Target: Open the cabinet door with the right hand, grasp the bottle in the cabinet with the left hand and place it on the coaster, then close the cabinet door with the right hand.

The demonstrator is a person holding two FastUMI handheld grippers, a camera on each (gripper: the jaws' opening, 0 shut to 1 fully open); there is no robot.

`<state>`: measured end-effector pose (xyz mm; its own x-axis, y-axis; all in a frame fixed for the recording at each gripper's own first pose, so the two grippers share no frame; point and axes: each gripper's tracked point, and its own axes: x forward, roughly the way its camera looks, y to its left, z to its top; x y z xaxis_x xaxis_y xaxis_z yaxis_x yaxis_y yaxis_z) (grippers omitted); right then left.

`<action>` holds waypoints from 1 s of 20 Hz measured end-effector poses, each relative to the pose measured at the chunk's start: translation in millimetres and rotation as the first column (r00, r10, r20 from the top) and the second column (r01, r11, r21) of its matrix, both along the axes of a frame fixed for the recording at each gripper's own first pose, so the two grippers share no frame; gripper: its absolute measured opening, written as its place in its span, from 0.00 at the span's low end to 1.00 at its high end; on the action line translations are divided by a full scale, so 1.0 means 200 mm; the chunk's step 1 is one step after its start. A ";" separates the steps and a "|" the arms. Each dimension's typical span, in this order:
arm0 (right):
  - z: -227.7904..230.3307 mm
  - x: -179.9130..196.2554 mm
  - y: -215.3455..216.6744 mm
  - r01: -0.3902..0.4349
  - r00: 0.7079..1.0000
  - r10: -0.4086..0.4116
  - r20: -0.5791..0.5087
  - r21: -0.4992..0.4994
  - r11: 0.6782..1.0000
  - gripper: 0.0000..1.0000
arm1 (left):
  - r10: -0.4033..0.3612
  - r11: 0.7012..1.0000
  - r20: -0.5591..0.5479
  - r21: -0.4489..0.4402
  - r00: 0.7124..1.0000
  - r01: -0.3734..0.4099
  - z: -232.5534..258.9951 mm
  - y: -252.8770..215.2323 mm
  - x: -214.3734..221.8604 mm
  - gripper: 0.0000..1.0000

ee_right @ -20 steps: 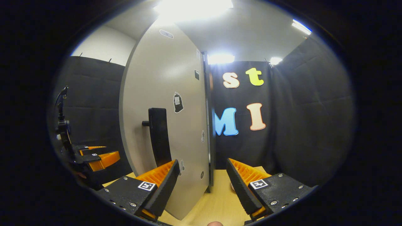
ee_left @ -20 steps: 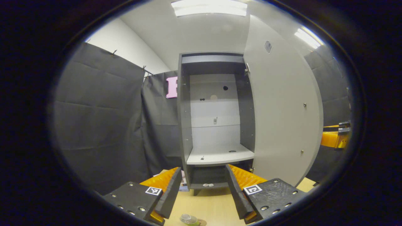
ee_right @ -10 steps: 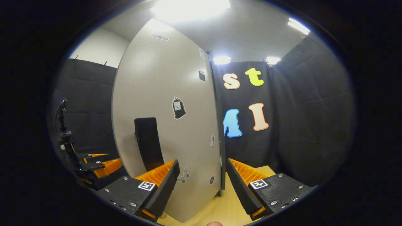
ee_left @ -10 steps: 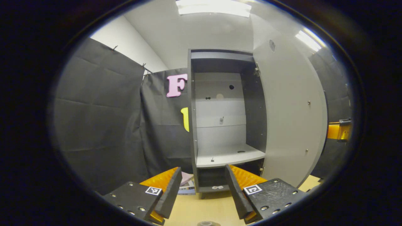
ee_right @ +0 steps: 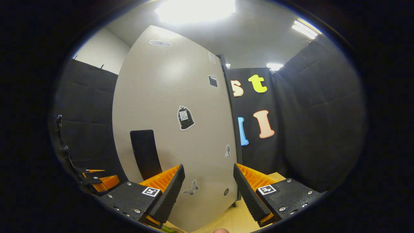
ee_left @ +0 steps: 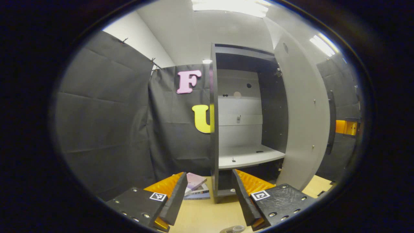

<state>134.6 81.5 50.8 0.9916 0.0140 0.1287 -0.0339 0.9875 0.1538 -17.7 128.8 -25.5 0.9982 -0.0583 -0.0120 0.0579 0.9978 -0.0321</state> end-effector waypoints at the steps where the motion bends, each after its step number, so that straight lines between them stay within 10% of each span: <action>1: 0.00 0.02 0.06 -0.014 1.000 0.014 -0.004 0.001 1.000 0.93 | 0.004 1.000 -0.002 -0.002 1.000 -0.004 -0.01 0.04 0.00 0.83; 20: -0.06 0.19 -0.01 0.027 0.997 -0.035 -0.066 -0.116 0.993 0.94 | -0.054 0.998 0.050 0.027 0.997 0.052 0.30 -0.56 0.15 0.78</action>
<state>172.3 80.3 39.5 0.9981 -0.0063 0.0608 0.0039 0.9992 0.0406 13.3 17.1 34.5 0.9931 -0.1114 0.0359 0.1116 0.9938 -0.0027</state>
